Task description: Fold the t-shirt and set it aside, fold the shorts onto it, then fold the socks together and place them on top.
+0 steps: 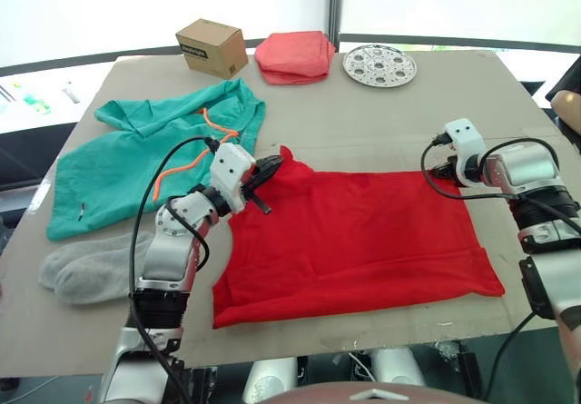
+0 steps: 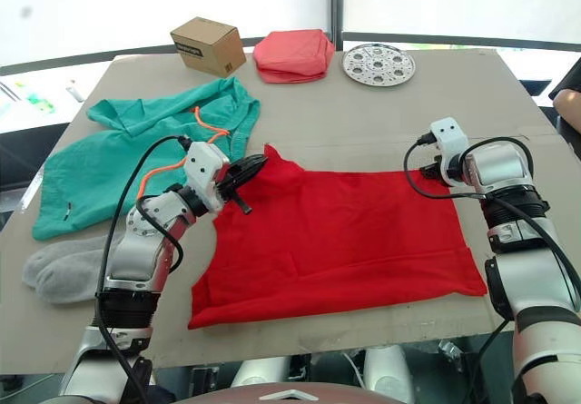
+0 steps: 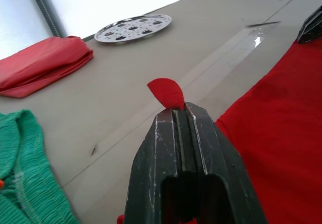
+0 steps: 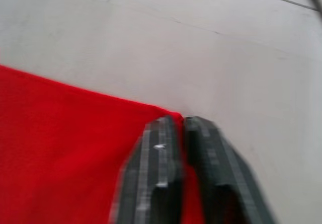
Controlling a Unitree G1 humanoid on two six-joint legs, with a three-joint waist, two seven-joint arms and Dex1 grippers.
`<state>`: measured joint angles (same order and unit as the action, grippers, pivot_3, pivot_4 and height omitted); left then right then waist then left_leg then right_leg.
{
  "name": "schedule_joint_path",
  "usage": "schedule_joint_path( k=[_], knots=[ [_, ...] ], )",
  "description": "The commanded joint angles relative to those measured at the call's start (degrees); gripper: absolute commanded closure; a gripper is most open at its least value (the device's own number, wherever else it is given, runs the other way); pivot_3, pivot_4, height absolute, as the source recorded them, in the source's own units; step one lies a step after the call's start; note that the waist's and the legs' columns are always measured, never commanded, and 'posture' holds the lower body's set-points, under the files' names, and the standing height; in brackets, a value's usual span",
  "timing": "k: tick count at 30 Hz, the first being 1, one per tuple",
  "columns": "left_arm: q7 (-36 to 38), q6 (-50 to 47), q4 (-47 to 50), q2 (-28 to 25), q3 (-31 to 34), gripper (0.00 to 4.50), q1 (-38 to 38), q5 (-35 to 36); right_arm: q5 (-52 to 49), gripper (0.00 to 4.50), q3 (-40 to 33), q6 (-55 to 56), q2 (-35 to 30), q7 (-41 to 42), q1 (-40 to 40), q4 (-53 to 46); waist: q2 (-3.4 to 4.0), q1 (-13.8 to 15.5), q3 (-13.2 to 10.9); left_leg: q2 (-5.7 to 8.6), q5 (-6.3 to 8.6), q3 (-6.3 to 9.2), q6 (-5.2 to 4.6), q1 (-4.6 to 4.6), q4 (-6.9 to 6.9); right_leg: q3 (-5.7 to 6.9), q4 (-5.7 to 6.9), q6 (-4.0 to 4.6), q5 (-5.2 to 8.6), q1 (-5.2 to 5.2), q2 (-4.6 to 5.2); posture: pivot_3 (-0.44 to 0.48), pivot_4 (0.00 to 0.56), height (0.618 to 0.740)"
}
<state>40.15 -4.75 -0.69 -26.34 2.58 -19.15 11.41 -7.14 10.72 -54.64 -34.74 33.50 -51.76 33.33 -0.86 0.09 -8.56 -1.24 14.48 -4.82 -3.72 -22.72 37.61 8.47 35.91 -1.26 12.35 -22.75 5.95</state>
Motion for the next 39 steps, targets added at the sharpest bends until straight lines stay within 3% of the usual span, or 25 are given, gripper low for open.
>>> schedule_joint_path(
  k=[1, 8, 13, 21, 23, 30, 39],
  knots=[
    [-0.5, -0.1, 0.3, -0.6, 1.7, 4.50, -1.2, 1.1, 1.6, 4.45, -0.5, -2.1, -2.5, 0.1, 2.9, -2.9, 0.00, 0.4, 0.0, 0.00, 0.00, 0.01, 0.00, 0.00, 0.00, 0.00, 0.00, 0.00, 0.00, 0.00, 0.01, 0.000, 0.150, 0.736],
    [-0.5, 0.6, -9.0, 0.1, 2.8, 4.50, -8.3, 1.6, -0.3, 4.45, -9.1, 3.0, -2.6, -4.6, 8.3, -14.8, 0.06, 1.0, 0.0, 0.02, 0.00, 0.11, 0.01, -0.15, 0.00, 0.10, -0.05, 0.01, 0.01, -0.03, 0.00, 0.000, 0.150, 0.736],
    [6.1, 7.4, -16.8, -1.1, 1.2, 4.50, -13.3, 1.2, 1.4, 4.45, -7.3, 2.9, -6.0, -2.9, 14.8, -26.2, 0.08, 0.5, 0.0, 0.02, 0.00, -0.01, 0.01, -0.11, -0.03, 0.06, -0.05, 0.00, 0.01, -0.05, -0.02, 0.000, 0.150, 0.736],
    [10.7, 15.9, -20.1, 0.7, 0.6, 4.50, -15.4, 1.9, -2.6, 4.45, -12.3, 2.5, -4.5, -2.3, 17.1, -31.9, 0.08, 0.3, -0.1, 0.00, -0.01, -0.05, 0.02, -0.05, -0.10, 0.03, -0.06, -0.03, 0.02, -0.05, -0.02, 0.000, 0.150, 0.736],
    [12.6, 18.7, -18.8, 0.6, 0.7, 4.50, -14.8, 2.8, -3.2, 4.45, -12.8, 1.4, -4.7, -2.1, 17.6, -33.8, 0.08, 0.4, -0.1, 0.00, -0.01, -0.05, 0.02, -0.05, -0.10, 0.03, -0.06, -0.01, 0.01, -0.05, -0.01, 0.000, 0.150, 0.736],
    [28.0, 23.9, -13.7, -6.9, 0.6, 4.50, -3.9, 7.8, -8.5, 4.45, -16.3, -9.0, -11.4, 1.9, 27.0, -48.4, 0.14, 0.5, -0.1, -0.02, 0.00, -0.04, 0.04, -0.05, -0.17, 0.04, -0.10, 0.02, 0.02, -0.08, 0.00, 0.000, 0.150, 0.736],
    [31.0, 31.2, -20.6, -10.1, 0.5, 4.50, -0.9, 5.6, -9.8, 4.45, -20.2, -17.7, -10.4, -3.3, 35.7, -59.0, 0.15, 0.8, -0.1, -0.01, 0.25, 0.11, -0.17, -0.11, -0.13, 0.08, -0.15, -0.19, 0.15, -0.21, 0.07, 0.000, 0.150, 0.736]
  ],
)
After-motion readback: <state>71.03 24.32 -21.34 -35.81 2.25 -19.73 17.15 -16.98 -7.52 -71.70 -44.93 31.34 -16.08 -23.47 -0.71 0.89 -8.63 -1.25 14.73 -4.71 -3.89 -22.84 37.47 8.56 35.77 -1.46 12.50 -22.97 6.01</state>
